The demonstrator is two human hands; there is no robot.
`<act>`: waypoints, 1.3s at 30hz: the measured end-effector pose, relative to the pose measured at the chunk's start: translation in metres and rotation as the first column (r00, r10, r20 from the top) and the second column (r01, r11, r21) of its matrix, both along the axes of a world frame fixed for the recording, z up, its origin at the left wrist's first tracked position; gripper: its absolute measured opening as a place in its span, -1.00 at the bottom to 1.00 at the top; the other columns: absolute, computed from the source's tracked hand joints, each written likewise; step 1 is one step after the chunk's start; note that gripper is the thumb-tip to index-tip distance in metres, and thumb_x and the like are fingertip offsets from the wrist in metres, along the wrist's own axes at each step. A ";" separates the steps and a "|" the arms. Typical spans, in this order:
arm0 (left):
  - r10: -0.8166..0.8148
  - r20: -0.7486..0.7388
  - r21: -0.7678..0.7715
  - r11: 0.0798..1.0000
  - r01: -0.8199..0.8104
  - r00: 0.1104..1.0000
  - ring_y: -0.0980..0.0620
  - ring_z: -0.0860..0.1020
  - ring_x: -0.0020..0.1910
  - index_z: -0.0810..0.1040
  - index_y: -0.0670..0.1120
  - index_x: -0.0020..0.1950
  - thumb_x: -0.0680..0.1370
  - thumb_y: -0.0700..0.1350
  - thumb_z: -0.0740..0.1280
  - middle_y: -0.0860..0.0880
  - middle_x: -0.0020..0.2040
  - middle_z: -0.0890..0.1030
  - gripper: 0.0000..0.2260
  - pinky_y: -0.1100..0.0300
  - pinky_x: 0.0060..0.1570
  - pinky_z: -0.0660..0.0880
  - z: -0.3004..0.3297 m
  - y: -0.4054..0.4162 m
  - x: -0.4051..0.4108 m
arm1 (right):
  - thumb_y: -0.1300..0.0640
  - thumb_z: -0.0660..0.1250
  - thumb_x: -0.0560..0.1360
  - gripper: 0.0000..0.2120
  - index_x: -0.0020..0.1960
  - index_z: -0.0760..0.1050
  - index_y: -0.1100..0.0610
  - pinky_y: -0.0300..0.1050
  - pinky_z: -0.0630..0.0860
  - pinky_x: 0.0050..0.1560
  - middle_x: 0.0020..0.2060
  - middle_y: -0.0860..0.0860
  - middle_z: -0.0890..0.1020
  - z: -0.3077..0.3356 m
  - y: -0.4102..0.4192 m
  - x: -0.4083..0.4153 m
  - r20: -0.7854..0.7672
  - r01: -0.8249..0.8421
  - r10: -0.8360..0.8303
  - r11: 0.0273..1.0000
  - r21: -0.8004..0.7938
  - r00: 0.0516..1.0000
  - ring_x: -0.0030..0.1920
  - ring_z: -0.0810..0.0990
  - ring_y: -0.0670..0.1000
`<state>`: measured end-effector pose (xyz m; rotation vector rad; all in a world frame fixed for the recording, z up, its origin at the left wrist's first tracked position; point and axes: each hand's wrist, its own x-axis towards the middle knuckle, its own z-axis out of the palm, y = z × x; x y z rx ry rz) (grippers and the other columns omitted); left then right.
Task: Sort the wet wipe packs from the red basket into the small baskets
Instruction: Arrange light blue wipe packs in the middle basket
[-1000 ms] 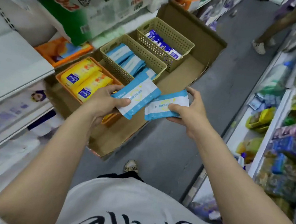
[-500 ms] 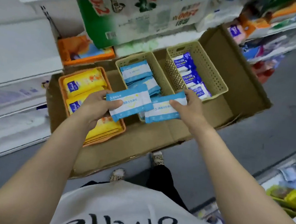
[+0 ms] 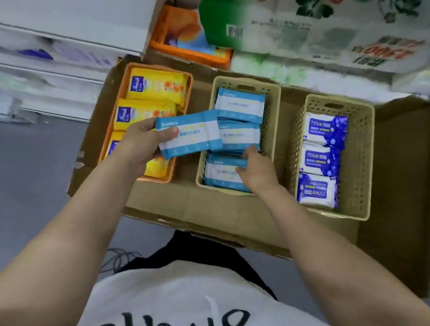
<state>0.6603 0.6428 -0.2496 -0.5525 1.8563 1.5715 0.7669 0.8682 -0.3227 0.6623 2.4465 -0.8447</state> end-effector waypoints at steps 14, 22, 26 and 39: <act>-0.288 0.000 -0.106 0.952 0.286 0.958 0.16 0.68 -0.22 0.57 -0.09 0.06 0.45 -0.14 0.51 -0.04 -0.03 0.68 -0.77 0.25 -0.33 0.58 -0.010 0.031 -0.012 | 0.02 0.31 0.57 -0.72 0.25 0.53 0.05 -0.08 0.47 0.13 0.13 -0.02 0.59 0.040 0.010 -0.035 -0.389 0.058 -0.047 0.998 0.015 0.920 0.22 0.47 -0.01; -0.360 -0.041 0.035 0.932 0.362 0.932 0.08 0.69 -0.07 0.59 -0.10 0.12 0.45 -0.12 0.51 -0.03 0.02 0.70 -0.72 0.30 -0.24 0.57 -0.021 0.081 -0.041 | -0.02 0.49 0.46 -0.80 0.05 0.58 -0.04 -0.14 0.57 0.09 0.02 -0.08 0.64 0.063 0.057 -0.093 -0.054 -0.067 0.051 0.931 -0.358 0.997 0.02 0.61 -0.10; -0.398 -0.211 -0.325 0.890 0.320 0.893 0.11 0.57 0.11 0.47 -0.02 0.28 0.51 -0.06 0.45 0.04 0.19 0.59 -0.63 0.41 -0.13 0.45 -0.047 0.090 -0.041 | 0.01 0.53 0.43 -0.66 0.18 0.61 0.03 -0.22 0.48 0.03 0.04 -0.09 0.60 0.044 0.078 -0.114 -0.146 0.131 -0.168 0.963 -0.238 0.975 0.03 0.57 -0.09; -0.374 -0.123 -0.238 0.910 0.339 0.919 0.15 0.46 0.06 0.36 0.15 0.45 0.57 -0.17 0.35 0.09 0.16 0.49 -0.52 0.33 -0.20 0.44 -0.074 0.086 -0.041 | 0.04 0.41 0.53 -0.66 0.29 0.57 0.05 0.01 0.50 0.22 0.21 0.04 0.62 0.002 0.073 -0.164 -0.162 -0.123 0.130 0.991 0.056 0.978 0.20 0.57 0.06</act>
